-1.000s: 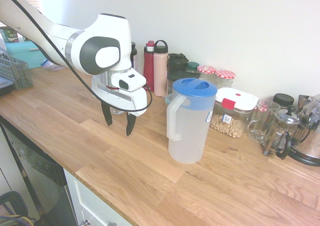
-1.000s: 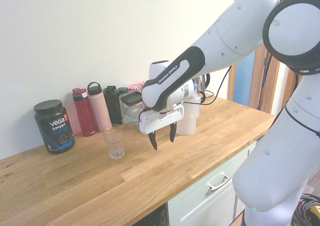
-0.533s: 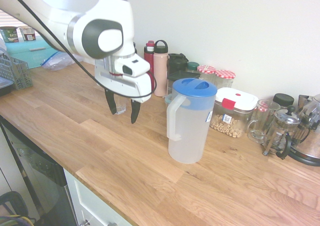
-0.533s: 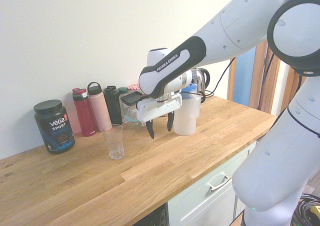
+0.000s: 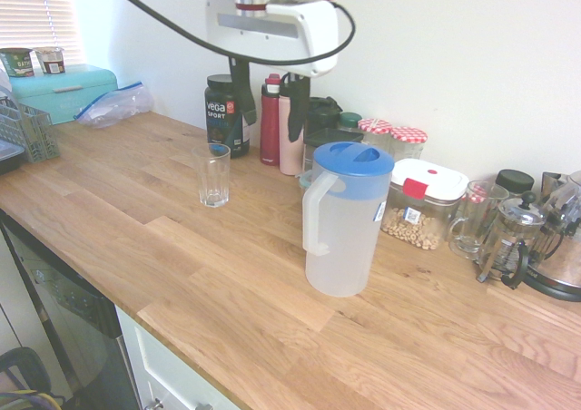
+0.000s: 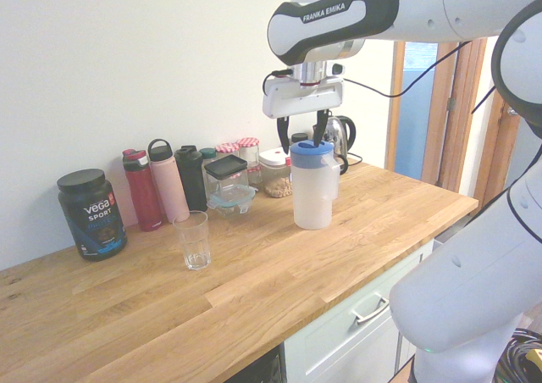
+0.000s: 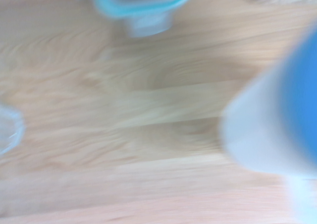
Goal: Pour me some water
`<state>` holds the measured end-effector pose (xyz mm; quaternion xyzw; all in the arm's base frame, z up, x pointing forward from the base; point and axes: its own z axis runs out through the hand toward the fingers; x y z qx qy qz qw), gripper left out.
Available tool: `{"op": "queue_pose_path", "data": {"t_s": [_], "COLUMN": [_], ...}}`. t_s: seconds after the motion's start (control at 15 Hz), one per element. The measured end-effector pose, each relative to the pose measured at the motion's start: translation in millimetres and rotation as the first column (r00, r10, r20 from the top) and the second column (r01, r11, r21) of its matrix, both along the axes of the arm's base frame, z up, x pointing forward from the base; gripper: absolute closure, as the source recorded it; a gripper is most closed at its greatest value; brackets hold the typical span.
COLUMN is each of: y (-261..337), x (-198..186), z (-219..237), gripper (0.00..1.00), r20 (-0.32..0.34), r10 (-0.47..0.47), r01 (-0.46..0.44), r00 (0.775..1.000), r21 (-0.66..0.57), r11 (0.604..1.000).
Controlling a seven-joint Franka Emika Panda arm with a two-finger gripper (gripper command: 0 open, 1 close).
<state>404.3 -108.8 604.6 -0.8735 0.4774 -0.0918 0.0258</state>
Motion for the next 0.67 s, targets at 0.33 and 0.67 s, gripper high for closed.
{"op": "queue_pose_path", "data": {"t_s": [0.33, 0.67], "y": [-52.3, -66.8], "x": [3.9, 12.6], "z": [-30.0, -65.0], "gripper": [0.00, 1.00], "r20": [-0.055, -0.102], "r10": [-0.054, -0.039], "r01": [0.055, 0.041], "r00": [0.997, 0.994], "r21": [0.023, 0.021], "r11": [0.998, 0.999]}}
